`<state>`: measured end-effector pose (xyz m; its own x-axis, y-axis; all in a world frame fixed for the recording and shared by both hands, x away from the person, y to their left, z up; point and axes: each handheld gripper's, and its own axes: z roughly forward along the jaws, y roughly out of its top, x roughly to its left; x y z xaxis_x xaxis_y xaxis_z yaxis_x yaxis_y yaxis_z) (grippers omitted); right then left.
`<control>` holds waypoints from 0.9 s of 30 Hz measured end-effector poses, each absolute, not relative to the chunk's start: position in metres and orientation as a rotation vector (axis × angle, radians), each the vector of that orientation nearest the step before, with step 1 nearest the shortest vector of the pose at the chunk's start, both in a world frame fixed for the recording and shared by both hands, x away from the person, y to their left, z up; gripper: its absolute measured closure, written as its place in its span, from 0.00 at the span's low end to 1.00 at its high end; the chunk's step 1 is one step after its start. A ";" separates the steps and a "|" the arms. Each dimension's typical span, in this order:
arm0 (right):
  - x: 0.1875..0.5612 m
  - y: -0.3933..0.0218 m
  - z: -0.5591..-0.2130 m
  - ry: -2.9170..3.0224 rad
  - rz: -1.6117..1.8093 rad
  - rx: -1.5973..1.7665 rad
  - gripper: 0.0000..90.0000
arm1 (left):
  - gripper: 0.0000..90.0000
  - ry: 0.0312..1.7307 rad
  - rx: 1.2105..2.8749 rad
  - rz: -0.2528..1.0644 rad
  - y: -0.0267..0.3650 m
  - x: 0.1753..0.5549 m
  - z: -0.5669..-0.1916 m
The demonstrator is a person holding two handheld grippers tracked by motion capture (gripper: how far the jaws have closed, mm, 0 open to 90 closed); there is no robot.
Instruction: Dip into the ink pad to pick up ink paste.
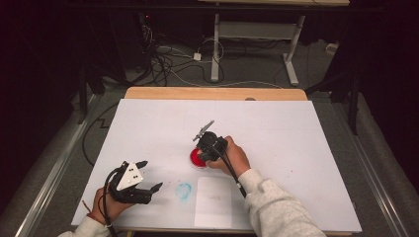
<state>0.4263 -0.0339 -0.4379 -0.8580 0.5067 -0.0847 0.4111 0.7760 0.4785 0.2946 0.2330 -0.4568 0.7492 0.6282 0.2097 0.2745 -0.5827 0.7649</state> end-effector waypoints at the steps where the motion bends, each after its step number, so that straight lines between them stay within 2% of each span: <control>1: 0.426 -0.033 -0.438 2.754 0.663 0.721 0.85 | 0.17 0.674 2.196 0.606 0.233 0.295 -0.457; 11: 0.428 -0.036 -0.432 2.778 0.675 0.730 0.85 | 0.17 0.683 2.197 0.594 0.233 0.295 -0.457; 17: 0.423 -0.041 -0.394 2.726 0.822 0.700 0.85 | 0.17 0.685 2.194 0.605 0.234 0.296 -0.458; 22: 0.418 -0.037 -0.377 2.708 0.844 0.663 0.85 | 0.17 0.689 2.197 0.594 0.233 0.295 -0.457; 27: 0.417 -0.033 -0.382 2.719 0.795 0.653 0.85 | 0.17 0.683 2.196 0.604 0.234 0.295 -0.457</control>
